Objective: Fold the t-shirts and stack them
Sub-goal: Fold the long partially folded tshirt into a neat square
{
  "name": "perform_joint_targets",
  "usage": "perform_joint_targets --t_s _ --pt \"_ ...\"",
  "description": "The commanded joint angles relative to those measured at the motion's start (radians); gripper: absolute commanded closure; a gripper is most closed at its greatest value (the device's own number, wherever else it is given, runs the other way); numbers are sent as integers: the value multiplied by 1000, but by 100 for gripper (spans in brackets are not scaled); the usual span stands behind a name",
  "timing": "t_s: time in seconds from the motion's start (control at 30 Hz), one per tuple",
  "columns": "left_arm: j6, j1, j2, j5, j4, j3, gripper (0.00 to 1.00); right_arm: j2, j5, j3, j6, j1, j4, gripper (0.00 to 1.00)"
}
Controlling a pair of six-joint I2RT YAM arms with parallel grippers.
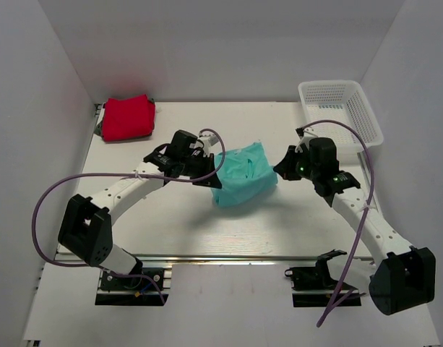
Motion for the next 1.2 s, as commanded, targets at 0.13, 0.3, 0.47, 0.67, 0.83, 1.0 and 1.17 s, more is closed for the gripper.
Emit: perform_joint_targets --t_s 0.13,0.3,0.47,0.67,0.83,1.0,1.17 --pt "3 58 35 -56 51 63 100 68 52 108 31 -7 91 100" --pt "-6 118 54 -56 135 64 100 173 93 178 41 -20 79 100" --pt "-6 154 78 -33 158 103 100 259 78 266 54 -35 76 100" --pt "3 193 146 13 194 168 100 309 69 298 53 -44 104 100" --pt "21 223 296 30 165 346 100 447 50 414 38 -64 84 100" --pt "-9 272 549 10 111 612 100 686 18 634 21 -79 73 100" --pt "-48 345 790 -24 60 962 22 1074 -93 1021 74 -107 208 77"
